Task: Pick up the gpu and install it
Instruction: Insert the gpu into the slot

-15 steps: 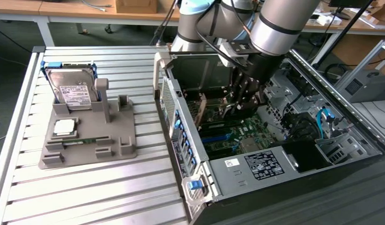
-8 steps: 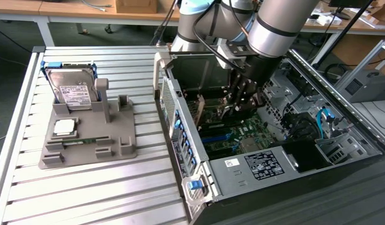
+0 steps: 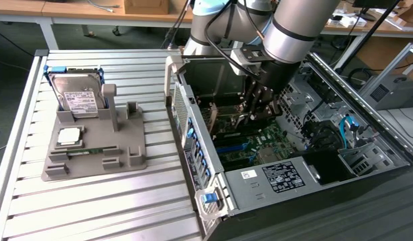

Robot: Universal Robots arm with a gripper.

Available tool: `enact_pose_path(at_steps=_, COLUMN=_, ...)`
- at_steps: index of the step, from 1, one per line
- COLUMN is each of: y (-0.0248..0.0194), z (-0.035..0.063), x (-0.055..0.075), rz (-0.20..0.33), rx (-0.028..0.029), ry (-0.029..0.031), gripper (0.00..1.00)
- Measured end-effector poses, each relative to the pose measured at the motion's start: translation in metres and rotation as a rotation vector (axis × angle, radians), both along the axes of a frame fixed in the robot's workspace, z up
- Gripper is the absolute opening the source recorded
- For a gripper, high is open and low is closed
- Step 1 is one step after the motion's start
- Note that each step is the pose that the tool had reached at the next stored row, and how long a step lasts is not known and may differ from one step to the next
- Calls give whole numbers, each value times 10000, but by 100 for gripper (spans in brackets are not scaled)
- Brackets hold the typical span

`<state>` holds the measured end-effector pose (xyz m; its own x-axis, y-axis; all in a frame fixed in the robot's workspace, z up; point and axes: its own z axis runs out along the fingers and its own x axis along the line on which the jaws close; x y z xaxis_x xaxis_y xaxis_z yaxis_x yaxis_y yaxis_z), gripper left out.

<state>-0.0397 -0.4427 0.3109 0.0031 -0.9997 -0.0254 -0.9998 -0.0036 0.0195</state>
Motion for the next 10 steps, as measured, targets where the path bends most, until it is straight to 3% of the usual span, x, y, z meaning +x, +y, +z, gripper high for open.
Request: enact_pose_path(at_steps=10, y=-21, z=-31, x=-44, rz=1, rx=0, ry=0, gripper=27)
